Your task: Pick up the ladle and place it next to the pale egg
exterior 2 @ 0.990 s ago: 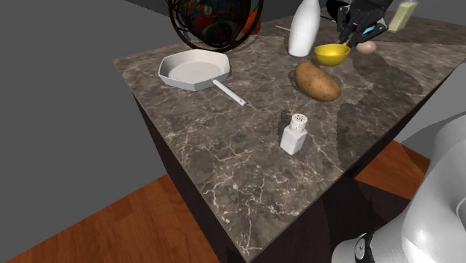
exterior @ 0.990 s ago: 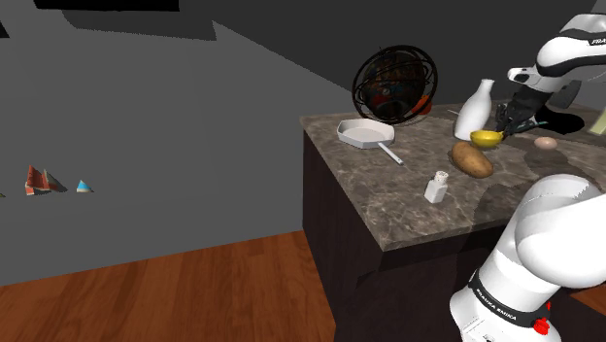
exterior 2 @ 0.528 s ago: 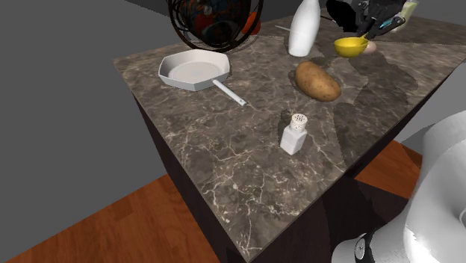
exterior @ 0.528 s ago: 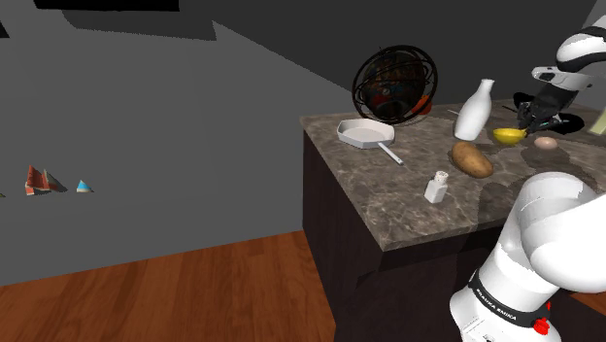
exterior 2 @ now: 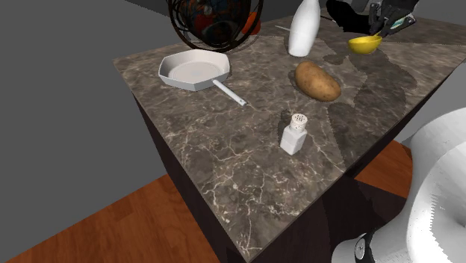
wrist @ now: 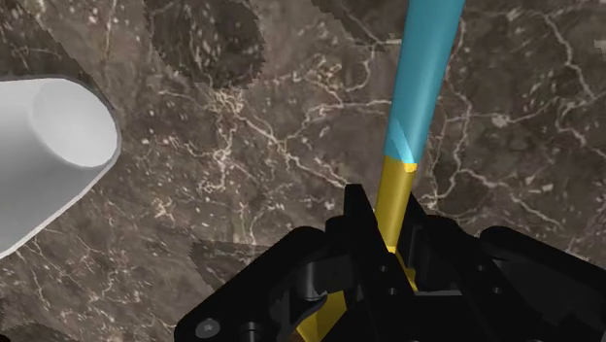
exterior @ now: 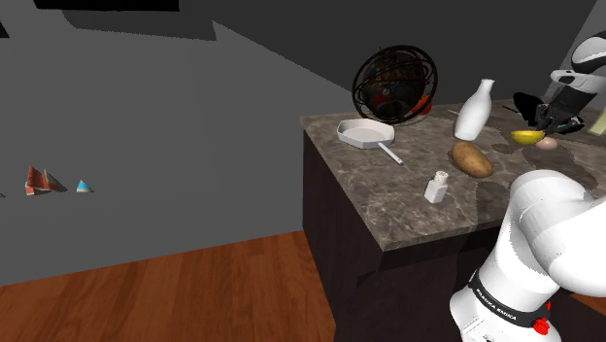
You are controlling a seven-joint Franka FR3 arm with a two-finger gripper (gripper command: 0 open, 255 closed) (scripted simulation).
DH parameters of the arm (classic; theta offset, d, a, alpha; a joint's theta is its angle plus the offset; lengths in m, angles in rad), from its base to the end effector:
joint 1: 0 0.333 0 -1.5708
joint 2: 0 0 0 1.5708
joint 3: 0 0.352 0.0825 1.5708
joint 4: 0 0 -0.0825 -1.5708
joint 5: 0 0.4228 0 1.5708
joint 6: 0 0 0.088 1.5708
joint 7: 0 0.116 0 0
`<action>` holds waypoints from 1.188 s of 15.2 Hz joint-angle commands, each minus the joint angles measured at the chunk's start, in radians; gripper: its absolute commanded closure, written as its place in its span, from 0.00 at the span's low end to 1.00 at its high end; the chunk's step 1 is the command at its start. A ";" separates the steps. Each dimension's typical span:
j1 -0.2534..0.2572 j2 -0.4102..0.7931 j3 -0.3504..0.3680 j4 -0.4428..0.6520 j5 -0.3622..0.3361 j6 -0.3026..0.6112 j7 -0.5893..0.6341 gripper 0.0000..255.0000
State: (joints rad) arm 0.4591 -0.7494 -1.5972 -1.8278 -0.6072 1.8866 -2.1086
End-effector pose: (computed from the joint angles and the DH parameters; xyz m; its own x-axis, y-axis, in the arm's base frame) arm 0.0892 -0.6357 0.4567 0.4338 0.8974 0.0809 0.8807 -0.4412 0.1725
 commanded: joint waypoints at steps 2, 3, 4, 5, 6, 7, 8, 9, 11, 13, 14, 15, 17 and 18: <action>0.007 -0.011 -0.022 -0.021 -0.016 0.029 0.004 1.00; 0.009 -0.014 -0.030 -0.029 -0.022 0.040 0.005 1.00; 0.011 -0.018 -0.037 -0.036 -0.027 0.050 0.007 1.00; 0.013 -0.021 -0.045 -0.044 -0.033 0.060 0.009 1.00; 0.016 -0.025 -0.052 -0.051 -0.039 0.070 0.011 1.00; 0.018 -0.028 -0.060 -0.058 -0.044 0.080 0.012 1.00; 0.021 -0.032 -0.068 -0.064 -0.050 0.090 0.014 1.00; 0.024 -0.036 -0.077 -0.070 -0.056 0.100 0.016 1.00; 0.031 -0.043 -0.094 -0.082 -0.069 0.119 0.020 1.00; 0.038 -0.051 -0.111 -0.093 -0.081 0.138 0.024 1.00; 0.042 -0.055 -0.120 -0.099 -0.087 0.148 0.026 1.00; 0.046 -0.059 -0.129 -0.103 -0.094 0.157 0.028 1.00; 0.054 -0.067 -0.148 -0.113 -0.107 0.176 0.032 1.00; 0.059 -0.071 -0.157 -0.117 -0.114 0.185 0.034 1.00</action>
State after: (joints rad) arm 0.5133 -0.8163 -1.7451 -1.9417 -0.7143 2.0635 -2.0760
